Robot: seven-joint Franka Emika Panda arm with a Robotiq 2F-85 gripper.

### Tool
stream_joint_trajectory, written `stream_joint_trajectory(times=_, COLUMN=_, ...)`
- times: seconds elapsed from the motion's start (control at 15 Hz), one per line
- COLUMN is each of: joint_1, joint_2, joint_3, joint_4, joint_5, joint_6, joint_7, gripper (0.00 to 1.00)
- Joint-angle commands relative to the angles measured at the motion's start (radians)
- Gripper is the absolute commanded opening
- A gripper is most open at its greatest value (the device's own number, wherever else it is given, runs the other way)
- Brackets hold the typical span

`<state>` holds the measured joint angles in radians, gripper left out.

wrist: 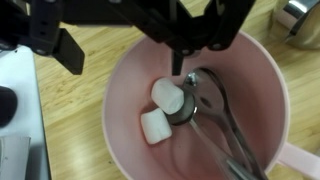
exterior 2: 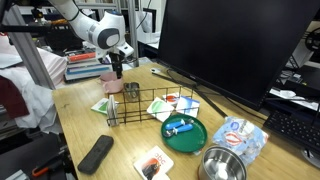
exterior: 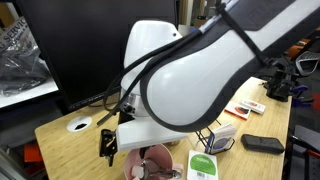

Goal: Move the pink cup to the right side of the desk

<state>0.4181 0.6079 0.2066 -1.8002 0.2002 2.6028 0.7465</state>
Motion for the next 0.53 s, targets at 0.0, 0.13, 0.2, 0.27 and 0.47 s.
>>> stream_joint_trajectory(times=0.0, joint_1=0.001, joint_2=0.017, joint_3=0.003, joint_4=0.019, joint_5=0.017, joint_6=0.008, joint_7=-0.032, gripper=0.6)
stream_joint_trajectory(times=0.13, joint_1=0.005, joint_2=0.017, joint_3=0.0, joint_4=0.018, joint_5=0.014, joint_6=0.01, joint_7=-0.033, gripper=0.44)
stream_joint_trajectory(times=0.2, joint_1=0.005, joint_2=0.015, joint_3=0.0, joint_4=0.017, joint_5=0.014, joint_6=0.01, joint_7=-0.034, gripper=0.38)
stream_joint_trajectory(times=0.27, joint_1=0.006, joint_2=0.013, joint_3=-0.001, joint_4=0.016, joint_5=0.012, joint_6=0.008, joint_7=-0.035, gripper=0.3)
stream_joint_trajectory(times=0.47, joint_1=0.001, joint_2=0.005, joint_3=0.004, joint_4=0.014, joint_5=0.015, joint_6=-0.004, joint_7=-0.047, gripper=0.09)
